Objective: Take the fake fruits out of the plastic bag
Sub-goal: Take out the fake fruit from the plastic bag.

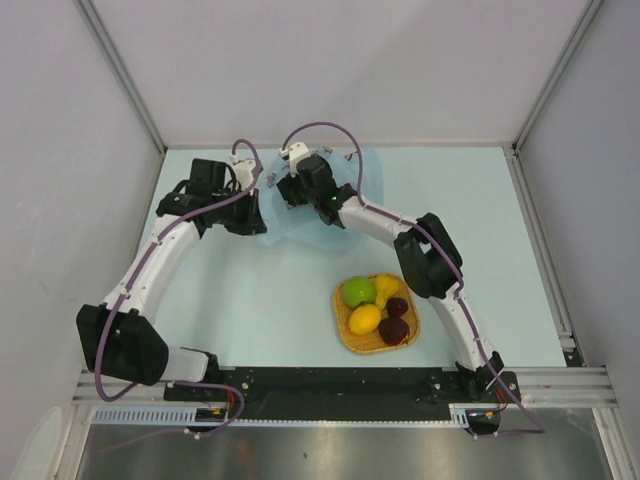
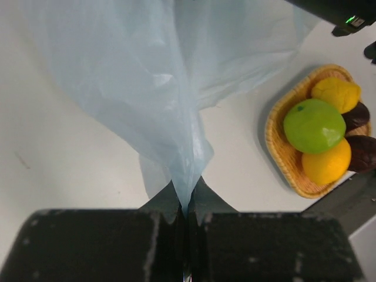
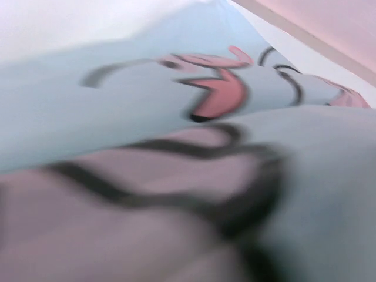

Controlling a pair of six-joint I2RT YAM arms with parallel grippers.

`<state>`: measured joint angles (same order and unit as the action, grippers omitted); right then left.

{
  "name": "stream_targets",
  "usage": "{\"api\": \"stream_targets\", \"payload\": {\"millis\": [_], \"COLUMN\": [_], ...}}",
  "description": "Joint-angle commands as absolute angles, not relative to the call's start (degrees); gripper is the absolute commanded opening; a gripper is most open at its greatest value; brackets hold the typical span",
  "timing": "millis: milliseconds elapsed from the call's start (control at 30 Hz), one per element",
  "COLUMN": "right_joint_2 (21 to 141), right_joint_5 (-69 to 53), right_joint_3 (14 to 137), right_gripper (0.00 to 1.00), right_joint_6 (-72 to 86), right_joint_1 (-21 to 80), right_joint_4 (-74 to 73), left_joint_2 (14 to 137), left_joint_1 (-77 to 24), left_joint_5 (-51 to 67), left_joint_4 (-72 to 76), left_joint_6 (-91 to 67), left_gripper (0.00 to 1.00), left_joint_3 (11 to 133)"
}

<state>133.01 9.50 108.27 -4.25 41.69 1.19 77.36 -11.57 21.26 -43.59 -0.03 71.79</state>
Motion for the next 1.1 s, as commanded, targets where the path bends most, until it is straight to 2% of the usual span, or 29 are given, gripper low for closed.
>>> {"api": "stream_targets", "payload": {"millis": [0,67,233,267,367,633,900,967,1067], "right_joint_2": [135.16,136.75,140.53,140.71,142.11,145.46,148.45,148.80,148.10], "right_joint_5": [11.34,11.77,14.32,14.67,14.24,8.80,9.22,9.41,10.63], "right_joint_3": [113.11,115.38,118.91,119.26,120.14,121.82,124.71,125.42,123.68], "right_gripper": [0.83,0.82,0.85,0.87,0.91,1.00,1.00,0.93,0.93], "right_joint_6": [-0.80,-0.44,-0.26,-0.26,-0.26,-0.26,2.11,1.76,2.11], "right_joint_1": [42.80,42.63,42.54,42.63,42.98,45.79,46.93,46.93,47.20], "right_joint_4": [3.61,3.34,3.43,3.43,3.34,1.41,-1.67,-2.11,-4.29], "left_joint_2": [78.40,78.05,72.52,71.20,67.33,72.86,74.09,74.44,74.79], "left_joint_1": [-11.78,-11.78,-11.78,-12.04,-12.30,-12.22,-12.22,-12.13,-11.52], "left_joint_5": [31.00,33.56,56.45,57.30,55.20,47.91,46.06,45.79,45.44], "left_joint_4": [-44.21,-44.30,-42.39,-40.45,-36.13,-43.77,-42.37,-42.36,-42.19], "left_joint_6": [-3.42,-3.52,2.28,1.07,-1.21,1.84,1.67,1.32,0.97], "left_gripper": [0.00,0.00,0.00,0.00,0.00,0.00,0.00,0.00,0.00], "left_joint_3": [74.00,74.53,73.22,70.60,66.64,67.68,66.97,67.15,68.38]}}
